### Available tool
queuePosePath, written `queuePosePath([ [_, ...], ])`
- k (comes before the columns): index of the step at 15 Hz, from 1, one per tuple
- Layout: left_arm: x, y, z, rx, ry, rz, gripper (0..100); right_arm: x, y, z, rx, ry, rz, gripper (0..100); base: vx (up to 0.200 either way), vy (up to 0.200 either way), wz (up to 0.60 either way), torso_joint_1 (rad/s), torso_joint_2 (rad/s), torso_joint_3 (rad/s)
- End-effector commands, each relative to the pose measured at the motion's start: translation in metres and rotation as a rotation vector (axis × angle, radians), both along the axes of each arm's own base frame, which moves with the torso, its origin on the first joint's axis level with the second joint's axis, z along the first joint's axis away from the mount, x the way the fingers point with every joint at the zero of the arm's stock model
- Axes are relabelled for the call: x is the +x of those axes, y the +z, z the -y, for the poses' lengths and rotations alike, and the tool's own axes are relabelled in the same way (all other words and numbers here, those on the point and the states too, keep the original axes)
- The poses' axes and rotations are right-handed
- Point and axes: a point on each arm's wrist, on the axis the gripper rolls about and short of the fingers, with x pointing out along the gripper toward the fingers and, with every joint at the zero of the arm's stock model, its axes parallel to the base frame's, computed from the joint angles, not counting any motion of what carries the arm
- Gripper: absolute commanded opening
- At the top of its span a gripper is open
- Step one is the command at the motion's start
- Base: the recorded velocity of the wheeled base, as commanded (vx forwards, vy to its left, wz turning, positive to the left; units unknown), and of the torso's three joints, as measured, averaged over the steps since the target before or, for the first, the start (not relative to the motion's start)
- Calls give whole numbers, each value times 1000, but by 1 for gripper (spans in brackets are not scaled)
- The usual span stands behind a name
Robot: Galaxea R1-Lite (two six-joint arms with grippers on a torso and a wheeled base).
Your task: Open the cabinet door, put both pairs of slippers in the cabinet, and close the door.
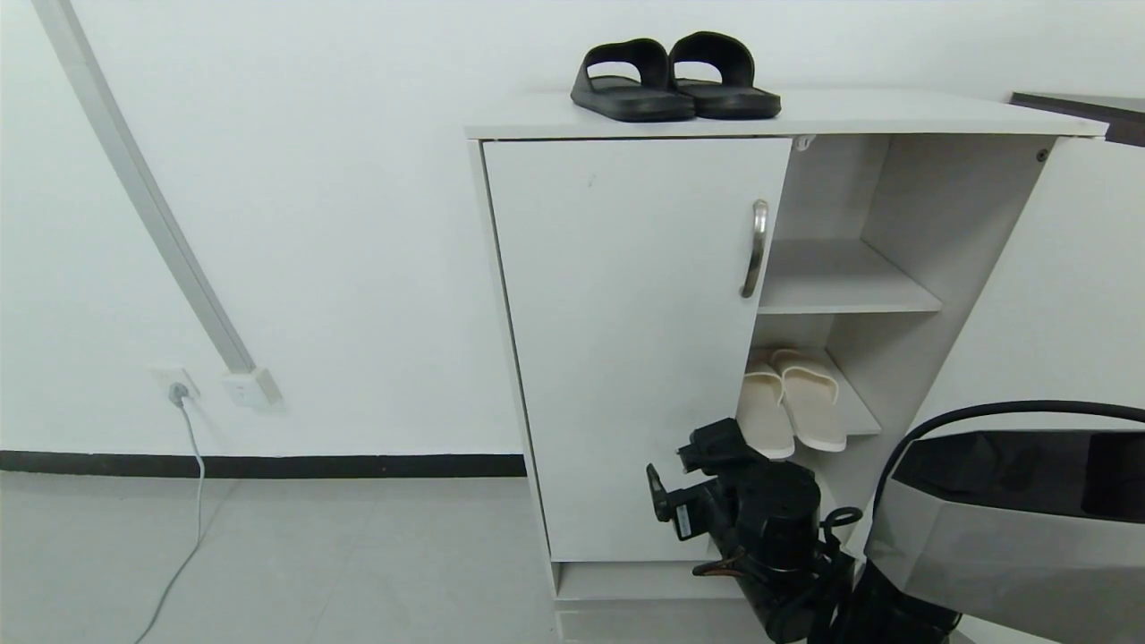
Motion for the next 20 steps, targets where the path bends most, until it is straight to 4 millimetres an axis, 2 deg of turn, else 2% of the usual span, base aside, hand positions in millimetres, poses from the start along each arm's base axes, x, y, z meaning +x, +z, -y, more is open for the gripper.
queuePosePath([
  [1, 0, 0, 0, 0, 1, -1, 0, 0, 0, -1, 4, 1, 4, 100, 0, 0, 0, 0, 0, 0],
  [5, 0, 0, 0, 0, 1, -1, 0, 0, 2, -2, 5, 5, 22, 100, 0, 0, 0, 13, -126, -195],
  [12, 0, 0, 0, 0, 1, -1, 0, -1, 1, -1, 2, 6, 19, 100, 0, 0, 0, 82, -477, -349],
  [20, 0, 0, 0, 0, 1, -1, 0, -1, 0, -2, -3, 7, 16, 100, 0, 0, 0, 159, -475, -323],
])
